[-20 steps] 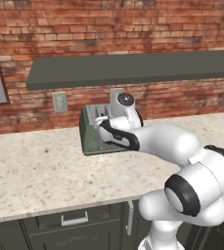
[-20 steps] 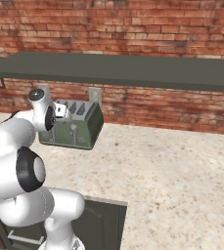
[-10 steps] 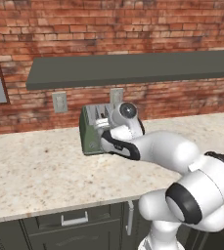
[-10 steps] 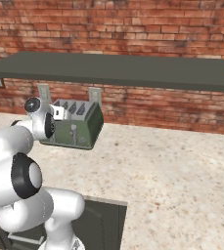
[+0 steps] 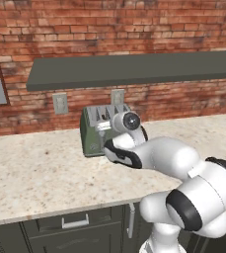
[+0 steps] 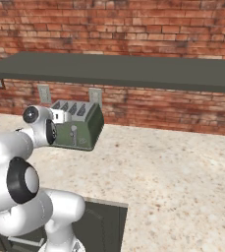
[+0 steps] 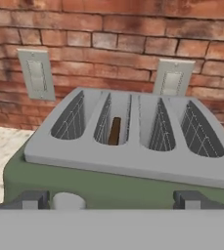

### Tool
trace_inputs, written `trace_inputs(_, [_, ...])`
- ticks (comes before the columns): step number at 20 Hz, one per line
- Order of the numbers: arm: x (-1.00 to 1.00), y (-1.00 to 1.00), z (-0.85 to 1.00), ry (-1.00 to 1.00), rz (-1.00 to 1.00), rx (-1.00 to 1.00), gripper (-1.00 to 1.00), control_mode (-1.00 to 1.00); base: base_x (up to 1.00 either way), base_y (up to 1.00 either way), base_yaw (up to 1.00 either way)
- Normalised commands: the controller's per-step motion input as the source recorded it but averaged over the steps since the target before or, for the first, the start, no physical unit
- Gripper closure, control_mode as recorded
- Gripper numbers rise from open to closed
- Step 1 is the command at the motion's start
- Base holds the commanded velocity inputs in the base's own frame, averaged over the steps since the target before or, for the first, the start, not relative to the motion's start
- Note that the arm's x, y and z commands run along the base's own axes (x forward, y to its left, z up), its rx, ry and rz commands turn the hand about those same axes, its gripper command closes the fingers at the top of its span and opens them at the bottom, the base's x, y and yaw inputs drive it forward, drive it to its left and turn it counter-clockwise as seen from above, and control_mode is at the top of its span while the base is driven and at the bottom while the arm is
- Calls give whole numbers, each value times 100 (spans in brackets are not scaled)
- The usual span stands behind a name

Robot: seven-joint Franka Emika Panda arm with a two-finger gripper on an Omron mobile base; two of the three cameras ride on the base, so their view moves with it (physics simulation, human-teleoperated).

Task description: Start the toaster. Once the lever pops up, take the bread to the plate on the dining counter.

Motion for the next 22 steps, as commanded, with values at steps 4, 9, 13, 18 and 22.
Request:
trace_inputs(4, [6, 0, 12, -3, -4, 0, -100, -100, 0, 0, 0])
trace_inputs(9, [11, 0, 1, 0, -7, 1, -100, -100, 0, 0, 0])
trace_inputs(13, [8, 0, 0, 0, -9, 1, -100, -100, 0, 0, 0])
trace_inputs(18, [0, 4, 1, 0, -7, 0, -100, -100, 0, 0, 0])
trace_inputs(22, [0, 7, 0, 0, -4, 0, -100, -100, 0, 0, 0])
